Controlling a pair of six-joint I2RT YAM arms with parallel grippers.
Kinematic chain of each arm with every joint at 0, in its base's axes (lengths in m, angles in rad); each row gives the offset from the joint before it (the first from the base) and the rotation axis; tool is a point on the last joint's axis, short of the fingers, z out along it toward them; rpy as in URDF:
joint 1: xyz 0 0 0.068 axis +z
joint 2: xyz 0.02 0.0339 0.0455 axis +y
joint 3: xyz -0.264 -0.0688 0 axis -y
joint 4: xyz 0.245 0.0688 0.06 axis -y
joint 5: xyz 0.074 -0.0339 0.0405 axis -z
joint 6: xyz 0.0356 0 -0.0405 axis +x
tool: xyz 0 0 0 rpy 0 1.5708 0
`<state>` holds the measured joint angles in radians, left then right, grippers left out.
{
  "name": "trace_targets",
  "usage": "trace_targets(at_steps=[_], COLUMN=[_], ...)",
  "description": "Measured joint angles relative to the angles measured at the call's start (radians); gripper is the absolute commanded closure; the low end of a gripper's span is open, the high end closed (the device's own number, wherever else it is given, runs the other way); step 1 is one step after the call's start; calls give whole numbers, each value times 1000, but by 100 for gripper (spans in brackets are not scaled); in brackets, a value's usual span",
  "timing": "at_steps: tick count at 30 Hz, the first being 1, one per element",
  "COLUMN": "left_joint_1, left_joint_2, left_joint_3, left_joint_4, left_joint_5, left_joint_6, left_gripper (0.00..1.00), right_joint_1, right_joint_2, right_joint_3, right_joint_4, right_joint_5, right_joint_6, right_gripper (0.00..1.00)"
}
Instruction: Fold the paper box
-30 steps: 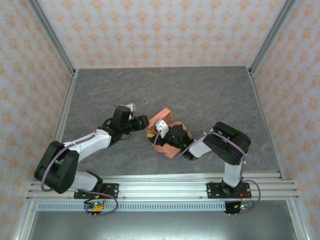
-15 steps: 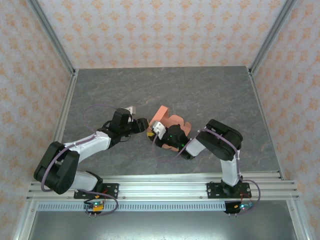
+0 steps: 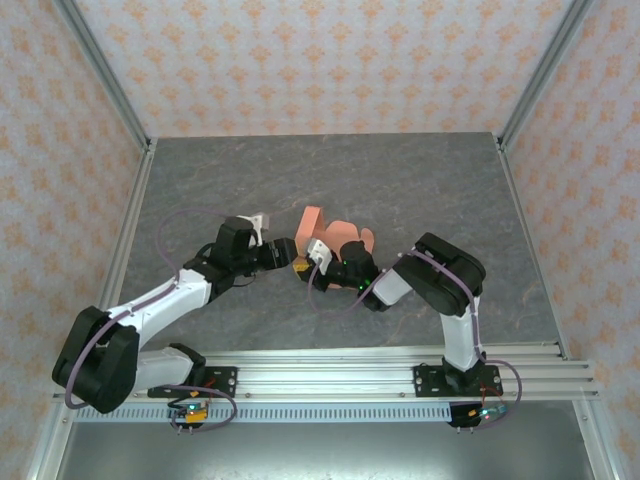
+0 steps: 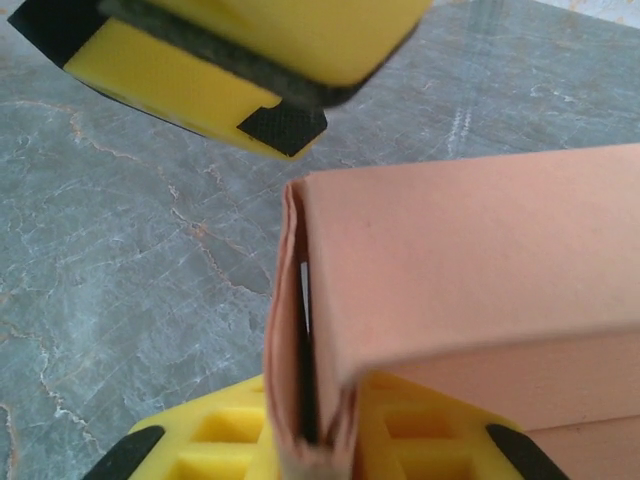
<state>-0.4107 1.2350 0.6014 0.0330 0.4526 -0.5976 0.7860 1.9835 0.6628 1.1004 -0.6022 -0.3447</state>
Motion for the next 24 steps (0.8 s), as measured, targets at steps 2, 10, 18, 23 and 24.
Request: trace_targets(at_steps=[2,10,18,23,24], left_joint_1=[0,0,0,0,0], left_joint_2=[27,117,140,140,140], left_joint_3=[0,6,17,17,17], left_joint_4=[0,64,92,91,92], left_joint_5=[22,93,104,102,101], left_joint_6=[0,-3,-3,-3,-4], left_gripper=[27,36,41,42,42], right_joint_1=[0,-19,-43,-54,-55], right_joint_2=[5,5,5,5,5], right_joint_3=[11,14,14,12,12], right_joint_4=[-8,-11,8,19,19], right_joint_5=[-10,-54,-104,-118,-120], right_joint_6=[0,3,42,56,57], right_gripper=[80,79,67,67,67])
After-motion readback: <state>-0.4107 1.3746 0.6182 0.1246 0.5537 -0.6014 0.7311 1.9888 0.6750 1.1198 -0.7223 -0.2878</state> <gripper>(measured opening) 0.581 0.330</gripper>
